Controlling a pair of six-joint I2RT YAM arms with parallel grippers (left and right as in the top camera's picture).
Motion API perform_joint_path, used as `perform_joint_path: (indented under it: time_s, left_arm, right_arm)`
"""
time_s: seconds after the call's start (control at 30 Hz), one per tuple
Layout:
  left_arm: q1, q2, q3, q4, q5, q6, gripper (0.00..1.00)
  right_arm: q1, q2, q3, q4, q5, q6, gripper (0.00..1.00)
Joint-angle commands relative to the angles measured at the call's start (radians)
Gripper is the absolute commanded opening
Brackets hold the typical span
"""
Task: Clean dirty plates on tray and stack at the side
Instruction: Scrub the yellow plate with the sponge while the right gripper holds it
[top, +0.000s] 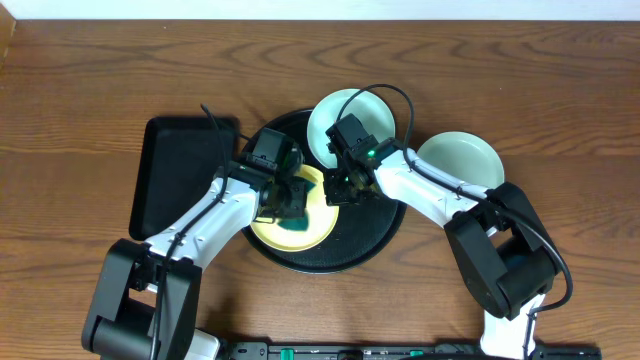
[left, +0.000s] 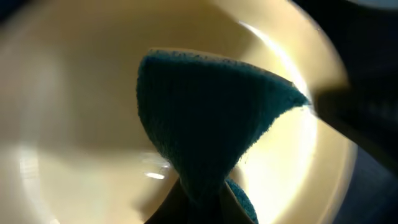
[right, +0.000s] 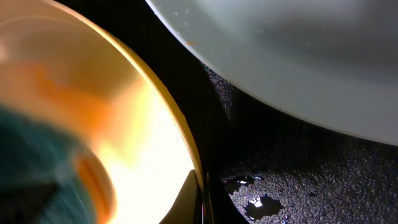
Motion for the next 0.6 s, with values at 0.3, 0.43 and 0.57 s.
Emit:
perform_joint_path:
  time_s: [0.3,0.43,0.57]
  left_arm:
    - [0.002,0.011,-0.007,-0.156,-0.073,-0.126,0.07]
    - [0.002,0.011,-0.007,-0.162,0.189,-0.014,0.07]
    - [0.002,0.011,-0.007,-0.094,0.233,-0.005,0.07]
  right_arm:
    - [-0.005,0.021,0.015,0.005,-0.002,0.010,0.01]
    - [-0.005,0.021,0.015,0.005,-0.002,0.010,0.01]
    - [-0.005,0.021,0.015,0.005,-0.006,0.010,0.01]
